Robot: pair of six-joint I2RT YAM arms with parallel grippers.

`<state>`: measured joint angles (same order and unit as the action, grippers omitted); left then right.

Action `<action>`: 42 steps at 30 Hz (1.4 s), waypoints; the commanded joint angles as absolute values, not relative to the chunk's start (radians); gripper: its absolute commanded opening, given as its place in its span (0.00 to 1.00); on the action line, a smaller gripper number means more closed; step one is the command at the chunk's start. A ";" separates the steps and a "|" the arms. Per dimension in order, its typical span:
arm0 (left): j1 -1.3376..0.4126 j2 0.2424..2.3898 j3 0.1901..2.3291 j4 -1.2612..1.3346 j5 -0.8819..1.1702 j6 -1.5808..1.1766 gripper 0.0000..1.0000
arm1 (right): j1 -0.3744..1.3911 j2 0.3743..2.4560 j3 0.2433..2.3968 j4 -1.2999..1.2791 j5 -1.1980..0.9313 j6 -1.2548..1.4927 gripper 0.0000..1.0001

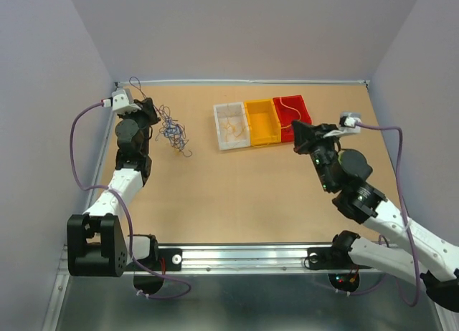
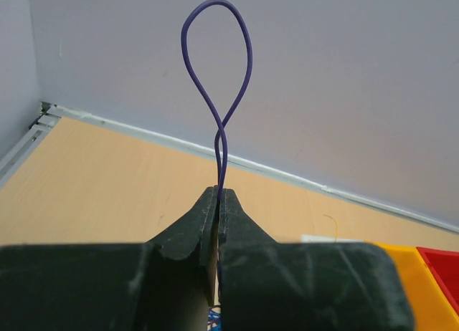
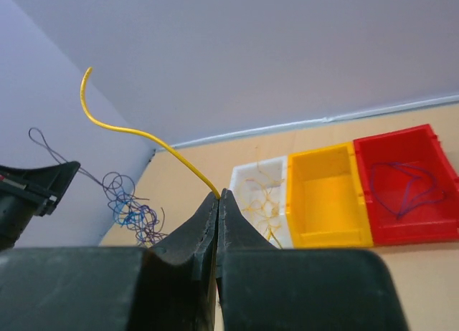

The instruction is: Untangle the cables

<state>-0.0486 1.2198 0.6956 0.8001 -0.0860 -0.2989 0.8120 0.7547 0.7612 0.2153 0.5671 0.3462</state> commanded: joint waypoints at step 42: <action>-0.048 1.135 0.643 0.954 -0.015 -0.284 0.00 | 0.643 1.598 1.354 0.172 0.313 0.362 0.00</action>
